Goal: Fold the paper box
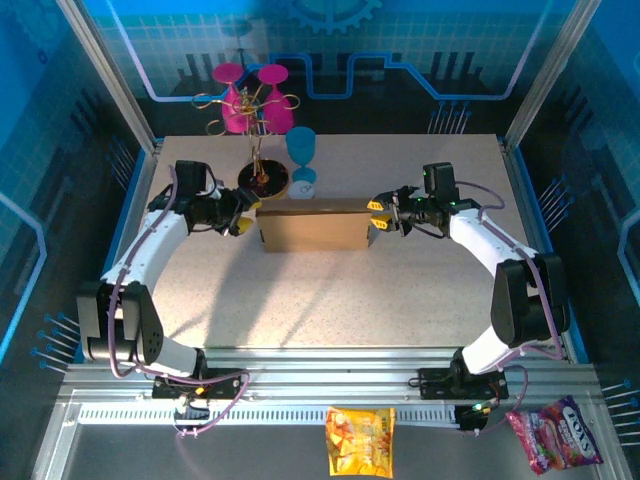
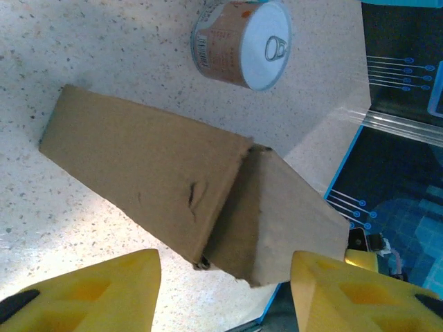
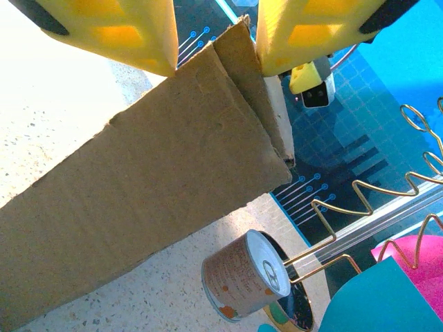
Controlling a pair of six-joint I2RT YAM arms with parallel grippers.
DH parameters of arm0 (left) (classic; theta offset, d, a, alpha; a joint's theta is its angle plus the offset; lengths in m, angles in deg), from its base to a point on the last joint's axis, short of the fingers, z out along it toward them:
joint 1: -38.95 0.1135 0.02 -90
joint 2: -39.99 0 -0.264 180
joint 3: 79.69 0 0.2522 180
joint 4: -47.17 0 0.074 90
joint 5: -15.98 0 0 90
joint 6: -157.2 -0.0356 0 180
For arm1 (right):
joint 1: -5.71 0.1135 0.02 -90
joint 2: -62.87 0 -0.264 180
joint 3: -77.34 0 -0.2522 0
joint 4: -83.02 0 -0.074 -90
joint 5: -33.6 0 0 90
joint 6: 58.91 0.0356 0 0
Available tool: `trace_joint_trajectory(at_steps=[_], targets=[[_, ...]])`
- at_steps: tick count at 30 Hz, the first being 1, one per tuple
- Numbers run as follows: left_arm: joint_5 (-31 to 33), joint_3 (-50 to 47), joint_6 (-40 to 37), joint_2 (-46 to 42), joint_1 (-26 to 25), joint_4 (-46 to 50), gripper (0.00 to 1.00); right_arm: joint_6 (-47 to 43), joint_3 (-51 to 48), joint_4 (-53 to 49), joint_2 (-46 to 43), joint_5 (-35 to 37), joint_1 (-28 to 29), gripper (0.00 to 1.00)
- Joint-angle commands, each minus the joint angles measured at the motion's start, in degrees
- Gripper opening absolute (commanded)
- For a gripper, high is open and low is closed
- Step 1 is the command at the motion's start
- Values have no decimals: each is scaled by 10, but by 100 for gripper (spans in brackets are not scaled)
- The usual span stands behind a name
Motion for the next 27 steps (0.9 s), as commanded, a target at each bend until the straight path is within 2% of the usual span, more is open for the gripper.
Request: trace_joint_trajectory(at_steps=[1,7,13,16,19,27], targets=[[-5,-11,4,11,7,-17,47,-4,-8,-3,11,-5,-10,34],[-10,-40,8,13,8,-40,31,-8,-9,-2,12,-6,-11,32],[-14,-57,6,7,8,-43,20,-14,-15,-5,14,-5,-13,23],[-16,-63,7,2,9,-42,18,-20,-17,-9,13,-5,-14,22],[-17,-69,6,-10,8,-35,18,-45,-11,-39,5,-2,-17,26],[-13,-148,3,-94,-14,-1,21,-210,-1,-219,-61,50,-20,33]])
